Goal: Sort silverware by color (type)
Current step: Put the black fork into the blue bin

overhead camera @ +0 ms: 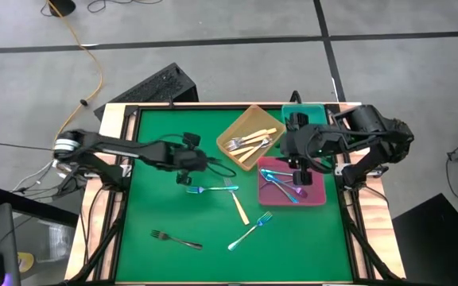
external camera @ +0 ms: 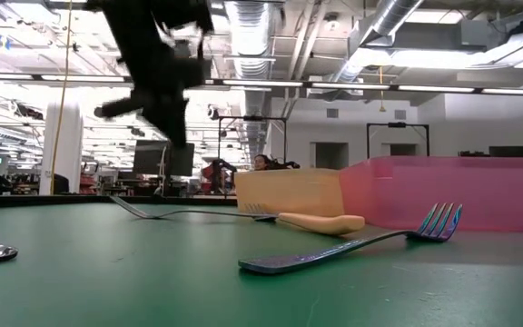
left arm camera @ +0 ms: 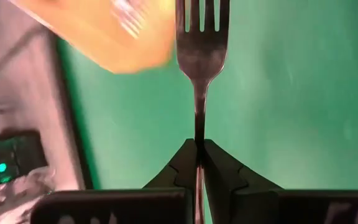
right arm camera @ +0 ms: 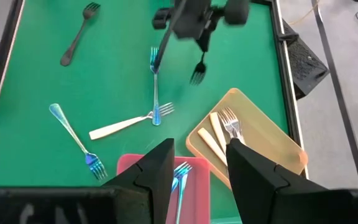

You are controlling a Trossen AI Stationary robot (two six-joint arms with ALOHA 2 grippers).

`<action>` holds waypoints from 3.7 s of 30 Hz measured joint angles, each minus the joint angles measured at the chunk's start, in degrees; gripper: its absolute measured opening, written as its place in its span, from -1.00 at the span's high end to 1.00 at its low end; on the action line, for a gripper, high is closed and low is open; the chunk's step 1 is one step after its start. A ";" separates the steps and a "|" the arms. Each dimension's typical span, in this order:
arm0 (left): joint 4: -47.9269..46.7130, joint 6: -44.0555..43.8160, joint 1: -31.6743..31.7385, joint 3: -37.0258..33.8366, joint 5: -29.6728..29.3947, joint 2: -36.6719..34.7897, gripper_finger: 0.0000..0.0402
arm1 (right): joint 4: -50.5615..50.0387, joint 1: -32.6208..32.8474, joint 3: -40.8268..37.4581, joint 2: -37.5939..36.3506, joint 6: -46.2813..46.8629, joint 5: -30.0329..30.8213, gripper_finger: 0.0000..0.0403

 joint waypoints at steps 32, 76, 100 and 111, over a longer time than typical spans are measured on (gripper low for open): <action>65.85 -11.96 -0.01 -29.72 23.06 -34.31 1.00 | 98.26 -7.99 -79.29 -24.57 -16.39 -6.88 0.16; 92.42 -10.82 0.04 -29.75 26.85 -9.95 1.00 | 117.08 -10.69 -69.75 -1.33 -17.25 -7.91 -0.31; 90.77 -12.49 0.19 -29.61 26.02 -9.95 0.90 | 114.51 -10.78 -69.78 -1.33 -17.68 -6.42 0.85; 74.65 -14.00 -0.09 -27.32 20.84 -13.69 0.33 | 113.27 -10.81 -69.83 -1.94 -17.39 -5.18 0.85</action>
